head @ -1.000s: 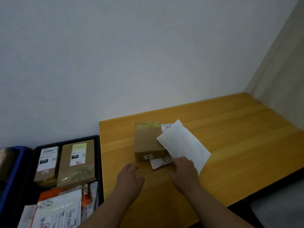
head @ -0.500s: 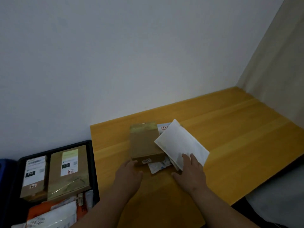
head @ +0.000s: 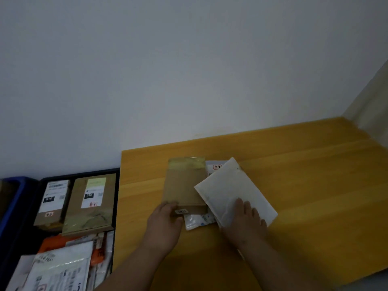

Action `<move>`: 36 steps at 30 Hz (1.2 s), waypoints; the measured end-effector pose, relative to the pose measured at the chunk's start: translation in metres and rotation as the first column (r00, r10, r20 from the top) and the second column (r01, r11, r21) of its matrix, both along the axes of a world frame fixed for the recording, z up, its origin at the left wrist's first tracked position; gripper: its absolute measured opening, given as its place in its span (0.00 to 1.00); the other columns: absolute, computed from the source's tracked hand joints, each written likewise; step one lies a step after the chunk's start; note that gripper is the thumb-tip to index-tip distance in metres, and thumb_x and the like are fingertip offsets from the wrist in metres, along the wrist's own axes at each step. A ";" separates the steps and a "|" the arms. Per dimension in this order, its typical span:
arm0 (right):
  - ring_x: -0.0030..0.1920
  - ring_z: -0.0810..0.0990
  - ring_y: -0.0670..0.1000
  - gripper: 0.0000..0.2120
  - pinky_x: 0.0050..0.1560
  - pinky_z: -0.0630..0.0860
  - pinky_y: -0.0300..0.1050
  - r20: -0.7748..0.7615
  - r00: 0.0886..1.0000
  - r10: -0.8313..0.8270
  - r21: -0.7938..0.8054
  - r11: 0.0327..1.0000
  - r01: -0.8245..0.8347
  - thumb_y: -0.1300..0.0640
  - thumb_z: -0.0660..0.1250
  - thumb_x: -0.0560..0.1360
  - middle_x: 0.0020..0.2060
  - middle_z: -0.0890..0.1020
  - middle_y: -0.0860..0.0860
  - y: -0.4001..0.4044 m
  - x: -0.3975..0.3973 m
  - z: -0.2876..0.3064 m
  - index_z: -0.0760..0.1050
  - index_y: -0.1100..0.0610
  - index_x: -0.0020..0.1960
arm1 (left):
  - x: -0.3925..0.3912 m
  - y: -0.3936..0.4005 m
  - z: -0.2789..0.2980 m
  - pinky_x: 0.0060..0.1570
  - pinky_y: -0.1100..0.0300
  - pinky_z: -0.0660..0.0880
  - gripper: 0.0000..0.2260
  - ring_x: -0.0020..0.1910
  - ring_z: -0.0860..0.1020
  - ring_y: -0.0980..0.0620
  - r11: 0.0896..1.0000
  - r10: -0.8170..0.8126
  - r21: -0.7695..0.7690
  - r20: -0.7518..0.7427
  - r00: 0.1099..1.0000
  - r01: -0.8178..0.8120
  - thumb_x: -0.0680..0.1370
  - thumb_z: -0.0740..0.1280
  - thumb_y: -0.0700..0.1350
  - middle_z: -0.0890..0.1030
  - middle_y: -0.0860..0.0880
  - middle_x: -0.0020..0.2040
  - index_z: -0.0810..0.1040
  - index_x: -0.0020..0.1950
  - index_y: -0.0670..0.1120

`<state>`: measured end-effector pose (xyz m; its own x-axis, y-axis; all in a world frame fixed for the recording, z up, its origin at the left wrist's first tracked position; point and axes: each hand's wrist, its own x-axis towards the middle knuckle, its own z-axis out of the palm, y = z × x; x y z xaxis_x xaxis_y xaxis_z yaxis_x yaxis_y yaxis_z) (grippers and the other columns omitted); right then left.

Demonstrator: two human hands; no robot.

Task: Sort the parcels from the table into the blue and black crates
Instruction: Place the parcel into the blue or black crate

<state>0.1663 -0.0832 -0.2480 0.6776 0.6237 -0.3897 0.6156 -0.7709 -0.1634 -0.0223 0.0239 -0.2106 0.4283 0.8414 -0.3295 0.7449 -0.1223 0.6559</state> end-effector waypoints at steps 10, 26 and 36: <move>0.61 0.76 0.52 0.22 0.68 0.67 0.52 0.014 0.991 0.132 0.181 0.975 -0.132 0.48 0.57 0.79 0.62 0.77 0.49 -0.006 0.037 -0.001 0.63 0.52 0.70 | 0.046 -0.020 -0.010 0.72 0.52 0.63 0.21 0.73 0.63 0.46 0.991 0.118 -0.055 -0.010 0.993 -0.118 0.79 0.66 0.44 0.64 0.48 0.75 0.70 0.73 0.50; 0.41 0.74 0.51 0.03 0.31 0.66 0.31 -0.315 0.930 -0.191 0.842 0.396 0.366 0.62 0.63 0.80 0.42 0.75 0.49 0.033 0.035 0.119 0.72 0.58 0.53 | 0.043 0.006 0.053 0.64 0.50 0.72 0.19 0.68 0.70 0.46 0.961 0.272 -0.145 0.310 0.911 -0.238 0.81 0.64 0.46 0.70 0.45 0.71 0.70 0.72 0.48; 0.57 0.81 0.63 0.11 0.59 0.75 0.70 -0.917 0.365 0.160 0.397 0.424 0.814 0.61 0.60 0.82 0.53 0.85 0.55 0.031 -0.035 0.128 0.80 0.56 0.57 | -0.030 0.034 0.078 0.53 0.46 0.78 0.22 0.55 0.77 0.46 0.858 0.440 -0.481 0.509 0.740 -0.179 0.79 0.67 0.50 0.75 0.47 0.62 0.68 0.73 0.50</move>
